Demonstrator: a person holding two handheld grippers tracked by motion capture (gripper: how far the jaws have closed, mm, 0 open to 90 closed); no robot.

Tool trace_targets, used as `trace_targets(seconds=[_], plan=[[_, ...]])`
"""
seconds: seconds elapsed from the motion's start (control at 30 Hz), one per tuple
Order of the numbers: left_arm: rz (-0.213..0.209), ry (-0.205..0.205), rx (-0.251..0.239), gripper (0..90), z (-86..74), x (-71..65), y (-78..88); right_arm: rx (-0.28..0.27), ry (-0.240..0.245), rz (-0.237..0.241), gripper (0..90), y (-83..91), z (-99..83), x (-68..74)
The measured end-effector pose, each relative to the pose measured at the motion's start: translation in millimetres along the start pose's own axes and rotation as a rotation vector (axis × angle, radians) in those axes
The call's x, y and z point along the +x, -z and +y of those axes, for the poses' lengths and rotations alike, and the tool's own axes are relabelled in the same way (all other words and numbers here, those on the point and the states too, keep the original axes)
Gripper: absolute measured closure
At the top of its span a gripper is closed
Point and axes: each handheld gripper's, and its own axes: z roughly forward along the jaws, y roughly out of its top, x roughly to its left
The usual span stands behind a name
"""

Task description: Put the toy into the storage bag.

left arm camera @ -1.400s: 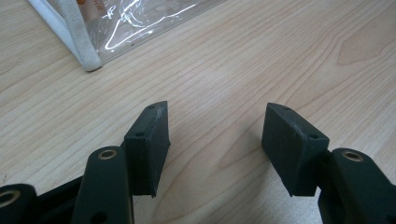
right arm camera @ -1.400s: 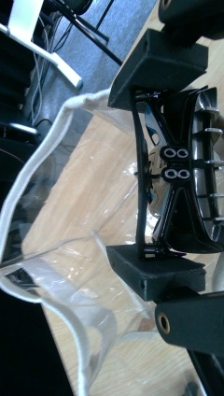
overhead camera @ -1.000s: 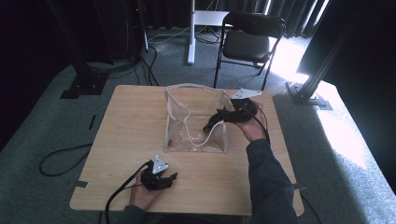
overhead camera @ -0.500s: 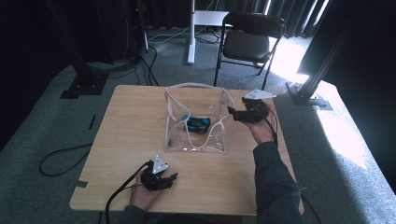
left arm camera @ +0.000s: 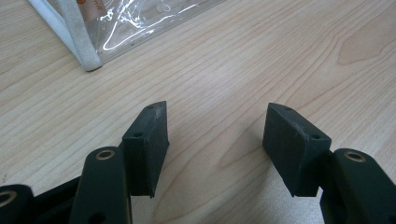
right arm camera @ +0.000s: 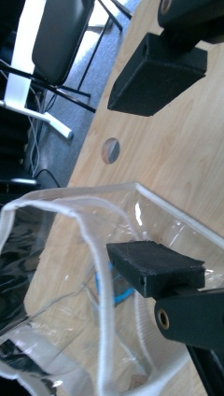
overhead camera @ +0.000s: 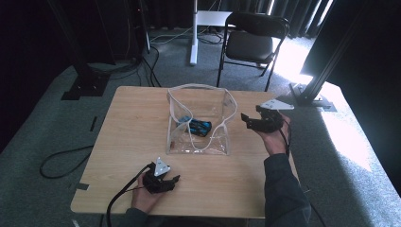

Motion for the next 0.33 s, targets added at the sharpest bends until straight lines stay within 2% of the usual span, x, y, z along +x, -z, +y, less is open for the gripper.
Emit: trace_targets(seconds=[0.33], plan=[[-0.003, 0.003, 0.001, 40.9, 0.1, 0.4, 0.0, 0.047, 0.003, 0.008, 26.2, -1.1, -26.3, 0.8]])
